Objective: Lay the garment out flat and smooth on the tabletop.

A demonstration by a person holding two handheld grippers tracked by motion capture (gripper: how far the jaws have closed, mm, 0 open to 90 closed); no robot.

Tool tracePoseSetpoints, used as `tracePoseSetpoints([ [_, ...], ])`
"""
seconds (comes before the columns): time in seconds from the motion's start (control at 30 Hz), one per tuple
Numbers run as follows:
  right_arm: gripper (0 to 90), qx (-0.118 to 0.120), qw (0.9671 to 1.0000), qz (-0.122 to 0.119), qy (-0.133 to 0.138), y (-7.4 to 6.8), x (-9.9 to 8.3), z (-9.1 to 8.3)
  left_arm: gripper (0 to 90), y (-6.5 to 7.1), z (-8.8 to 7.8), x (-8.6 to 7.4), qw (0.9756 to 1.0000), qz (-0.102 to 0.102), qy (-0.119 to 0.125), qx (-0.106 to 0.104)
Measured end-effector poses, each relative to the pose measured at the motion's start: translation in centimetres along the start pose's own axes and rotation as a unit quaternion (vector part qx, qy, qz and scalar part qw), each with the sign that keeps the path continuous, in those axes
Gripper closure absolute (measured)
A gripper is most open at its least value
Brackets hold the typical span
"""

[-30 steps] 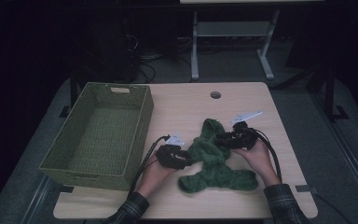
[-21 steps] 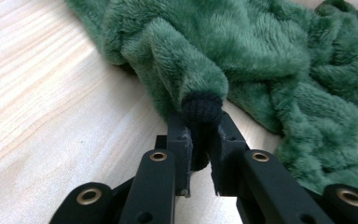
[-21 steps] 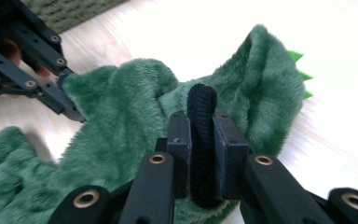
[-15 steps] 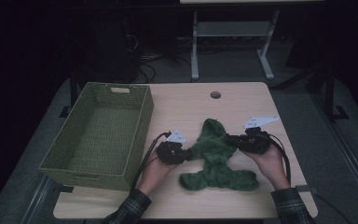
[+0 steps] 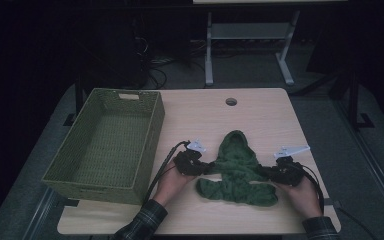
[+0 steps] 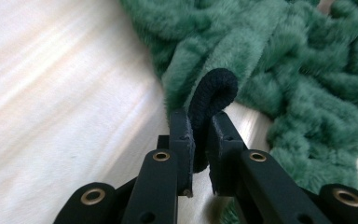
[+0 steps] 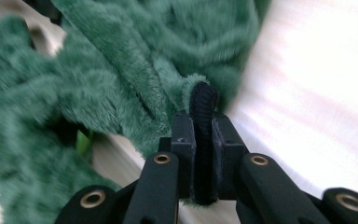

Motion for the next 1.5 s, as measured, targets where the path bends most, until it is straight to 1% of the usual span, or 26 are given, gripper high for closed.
tracePoseSetpoints([
  [0.1,80.9,0.005,0.9999,0.012,0.007,0.1,-0.6,0.0,78.8,-0.1,0.2,0.0,1.0,0.004,-0.005,0.002],
  [0.13,77.0,0.002,0.9999,0.009,0.008,0.0,-0.6,0.0,72.1,-0.1,0.2,0.1,0.9999,0.006,-0.007,0.005],
  [0.17,77.0,0.002,0.9999,0.009,0.008,0.0,-0.6,0.0,72.1,-0.1,0.1,0.1,0.9999,0.01,-0.009,0.009],
  [0.2,69.2,-0.003,0.9999,0.002,0.011,-0.2,-0.5,-0.1,64.6,0.0,-0.3,0.2,0.9999,0.005,0.002,0.016],
  [0.23,69.2,-0.003,0.9999,0.002,0.011,-0.2,-0.5,-0.1,59.3,0.0,-0.3,0.2,0.9999,0.005,0.002,0.016],
  [0.27,62.3,-0.006,0.9999,-0.001,0.014,-0.2,-0.3,-0.5,56.3,-0.1,-0.9,0.4,0.9998,0.003,0.014,0.014],
  [0.3,62.3,-0.006,0.9999,-0.001,0.014,-0.2,-0.3,-0.5,53.7,-0.1,-0.9,0.4,0.9998,0.003,0.014,0.014],
  [0.37,57.7,-0.014,0.9996,-0.006,0.025,-0.3,0.2,-1.1,51.3,-0.1,-1.7,0.7,0.9995,0.002,0.027,0.015],
  [0.4,56.2,-0.013,0.9994,-0.007,0.031,-0.2,0.5,-1.4,50.2,-0.1,-2.1,0.9,0.9994,0.004,0.031,0.016],
  [0.47,54.6,-0.017,0.9989,-0.009,0.042,-0.1,1.2,-2.0,49.0,-0.2,-2.6,1.5,0.999,0.001,0.042,0.019],
  [0.53,53.8,-0.021,0.9979,-0.011,0.061,0.3,2.6,-2.8,49.2,-0.5,-2.8,2.1,0.9986,0.002,0.048,0.021],
  [0.57,53.8,-0.021,0.9979,-0.011,0.061,0.3,2.6,-2.8,49.2,-0.7,-2.8,2.5,0.9985,0.0,0.05,0.023],
  [0.6,53.9,-0.023,0.997,-0.011,0.072,0.7,3.5,-3.0,49.3,-1.1,-2.4,3.2,0.9985,0.0,0.049,0.025],
  [0.67,54.0,-0.024,0.997,-0.011,0.073,0.9,3.9,-2.9,49.4,-1.4,-2.1,3.6,0.9985,-0.003,0.048,0.026],
  [0.77,55.6,-0.025,0.9968,-0.008,0.075,1.5,5.0,-2.0,49.7,-2.3,-1.0,4.5,0.9985,-0.008,0.046,0.028],
  [0.8,56.4,-0.025,0.9977,-0.004,0.063,1.9,5.5,-1.0,50.3,-2.6,-0.6,4.8,0.9985,-0.01,0.047,0.026],
  [0.83,56.4,-0.025,0.9977,-0.004,0.063,1.9,5.5,-1.0,50.3,-3.0,-0.1,5.0,0.9984,-0.015,0.048,0.025],
  [0.9,58.9,-0.024,0.9977,-0.005,0.063,2.3,6.1,0.2,50.6,-3.6,0.6,5.3,0.9988,-0.019,0.042,0.018],
  [0.97,59.3,-0.025,0.9979,-0.007,0.06,2.4,6.2,0.6,50.6,-4.0,1.1,5.7,0.9985,-0.027,0.045,0.016],
  [1.0,59.6,-0.026,0.9985,-0.008,0.047,2.6,6.2,1.3,50.8,-4.4,1.2,6.0,0.9981,-0.034,0.049,0.014],
  [1.03,59.6,-0.026,0.9985,-0.008,0.047,2.6,6.2,1.3,50.9,-4.4,1.2,6.0,0.9981,-0.034,0.049,0.014],
  [1.07,59.6,-0.028,0.999,-0.008,0.033,2.7,6.1,1.7,50.9,-4.6,1.4,6.4,0.998,-0.035,0.052,0.012],
  [1.1,59.6,-0.028,0.999,-0.008,0.033,2.7,6.1,1.7,51.2,-4.6,1.4,6.4,0.998,-0.035,0.052,0.012],
  [1.27,61.5,-0.025,0.9994,-0.003,0.025,2.9,5.9,2.3,52.6,-4.8,2.4,6.8,0.9986,-0.035,0.039,0.008],
  [1.43,64.0,-0.026,0.9996,-0.004,0.015,3.0,5.6,3.1,56.6,-4.8,3.7,6.4,0.9989,-0.04,0.021,0.007],
  [1.5,66.0,-0.027,0.9996,-0.006,0.009,3.0,5.4,3.5,57.8,-4.8,4.1,6.2,0.9992,-0.037,0.013,0.008],
])
Point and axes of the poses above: each handheld gripper's, and its own axes: z roughly forward along the jaws, x roughly out of its top, y roughly to its right, the point moved 3 cm from there along z, roughly forward along the jaws
